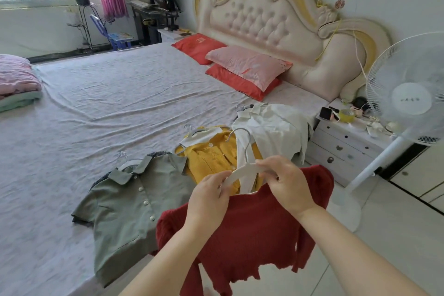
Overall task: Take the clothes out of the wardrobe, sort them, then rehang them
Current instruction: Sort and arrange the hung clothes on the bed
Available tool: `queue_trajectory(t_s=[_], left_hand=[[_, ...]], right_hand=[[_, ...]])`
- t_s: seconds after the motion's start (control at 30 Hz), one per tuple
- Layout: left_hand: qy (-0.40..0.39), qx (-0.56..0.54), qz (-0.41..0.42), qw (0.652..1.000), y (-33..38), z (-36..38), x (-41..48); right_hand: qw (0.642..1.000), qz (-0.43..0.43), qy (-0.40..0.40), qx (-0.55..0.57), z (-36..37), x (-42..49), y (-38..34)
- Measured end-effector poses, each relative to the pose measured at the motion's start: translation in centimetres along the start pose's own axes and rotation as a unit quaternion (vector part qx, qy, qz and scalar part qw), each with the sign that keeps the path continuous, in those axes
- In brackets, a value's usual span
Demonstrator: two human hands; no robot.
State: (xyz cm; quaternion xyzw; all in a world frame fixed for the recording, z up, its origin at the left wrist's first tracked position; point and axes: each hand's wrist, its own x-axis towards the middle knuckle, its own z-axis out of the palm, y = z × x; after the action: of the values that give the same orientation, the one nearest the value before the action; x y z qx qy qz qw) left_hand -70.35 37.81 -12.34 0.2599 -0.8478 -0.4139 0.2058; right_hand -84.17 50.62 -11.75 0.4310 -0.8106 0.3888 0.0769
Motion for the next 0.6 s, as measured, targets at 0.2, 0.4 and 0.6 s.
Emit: queue_trajectory(t_s=[0.2,0.4,0.6], left_hand=[[0.006,-0.012,-0.008,1.000,0.0,3.0,8.3],[0.009,0.010,-0.018,1.000,0.1,4.6,16.5],[0.046,0.032,-0.055,0.997,-0.6,6.8,23.9]], right_hand=[[0.999,0.027,-0.020,-0.006,1.2,7.2,5.6],[0.999,0.025,-0.021,0.017,2.9,14.7,9.8],[0.997,0.002,-0.044,0.066,5.9,22.4,15.1]])
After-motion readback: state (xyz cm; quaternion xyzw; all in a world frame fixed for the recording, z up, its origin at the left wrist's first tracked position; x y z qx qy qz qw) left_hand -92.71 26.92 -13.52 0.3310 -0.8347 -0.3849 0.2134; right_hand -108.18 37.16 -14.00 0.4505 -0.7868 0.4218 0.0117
